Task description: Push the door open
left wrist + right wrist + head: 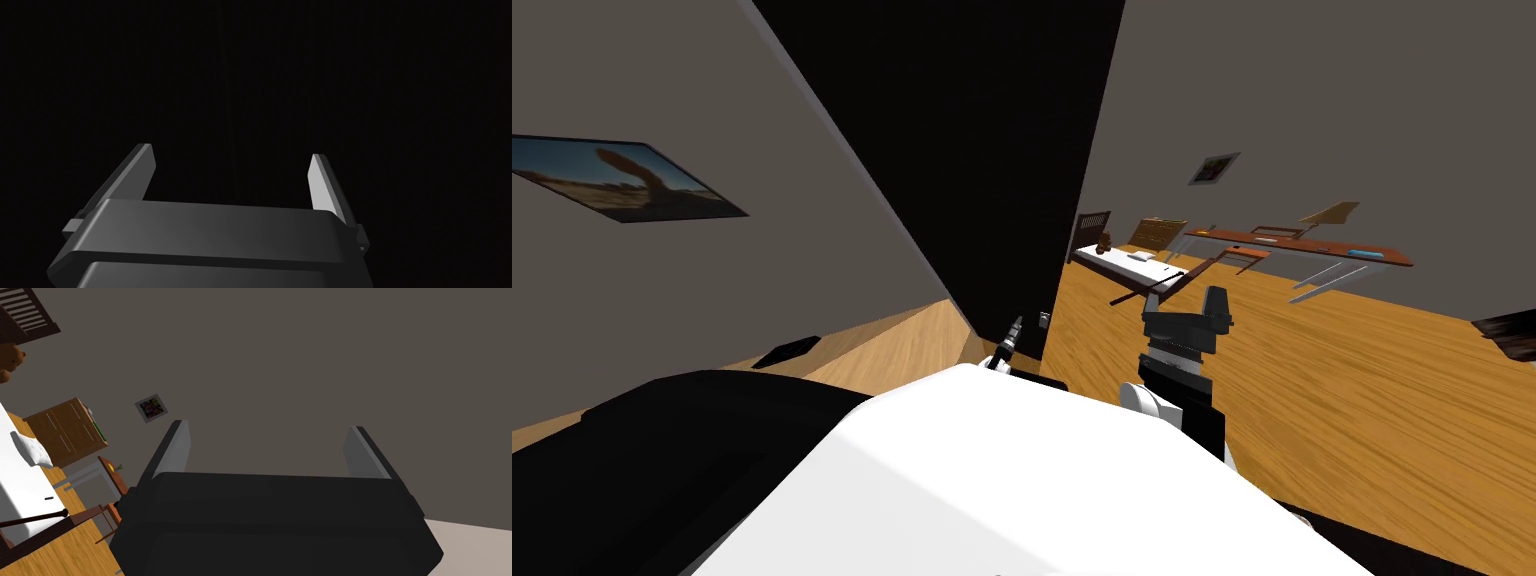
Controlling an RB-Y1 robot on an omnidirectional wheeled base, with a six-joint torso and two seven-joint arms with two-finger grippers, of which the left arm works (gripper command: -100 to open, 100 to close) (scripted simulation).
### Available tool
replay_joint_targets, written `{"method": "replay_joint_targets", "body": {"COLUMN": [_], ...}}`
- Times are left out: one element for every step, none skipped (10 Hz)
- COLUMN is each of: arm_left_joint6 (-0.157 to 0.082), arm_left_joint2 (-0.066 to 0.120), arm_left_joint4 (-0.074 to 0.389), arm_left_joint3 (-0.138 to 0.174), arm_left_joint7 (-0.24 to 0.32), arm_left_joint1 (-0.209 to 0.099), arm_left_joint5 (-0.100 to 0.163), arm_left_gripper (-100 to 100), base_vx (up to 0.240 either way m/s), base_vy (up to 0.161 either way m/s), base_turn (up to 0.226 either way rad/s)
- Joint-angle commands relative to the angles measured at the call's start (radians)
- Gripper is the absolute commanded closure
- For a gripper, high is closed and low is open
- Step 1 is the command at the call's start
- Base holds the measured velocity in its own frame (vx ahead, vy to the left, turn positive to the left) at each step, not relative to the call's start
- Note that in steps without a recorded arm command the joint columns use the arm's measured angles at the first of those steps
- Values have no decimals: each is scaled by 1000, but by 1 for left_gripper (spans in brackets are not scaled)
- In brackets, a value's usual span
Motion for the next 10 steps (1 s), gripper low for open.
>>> {"method": "replay_joint_targets", "body": {"arm_left_joint6": [-8, -14, -18, -22, -25, -31, -34, -38, -41, -43], "arm_left_joint2": [6, 6, 4, 0, -6, -18, -28, -45, -57, -69], "arm_left_joint4": [23, 40, 51, 62, 73, 88, 98, 111, 119, 126], "arm_left_joint3": [-11, -22, -29, -37, -44, -54, -61, -69, -75, -79], "arm_left_joint7": [-12, -22, -29, -36, -43, -53, -59, -67, -72, -76], "arm_left_joint1": [-20, -36, -46, -56, -66, -81, -90, -102, -109, -115], "arm_left_joint5": [28, 53, 70, 86, 103, 126, 141, 161, 173, 182], "arm_left_gripper": [-100, -100, -100, -100, -100, -100, -100, -100, -100, -100], "base_vx": [-107, -130, -128, -110, -94, -126, -141, -142, -149, -168], "base_vy": [100, 105, 86, 58, 31, 21, 4, -29, -62, -101], "base_turn": [2, 5, -1, 1, 2, 5, 1, 1, 0, 1]}}
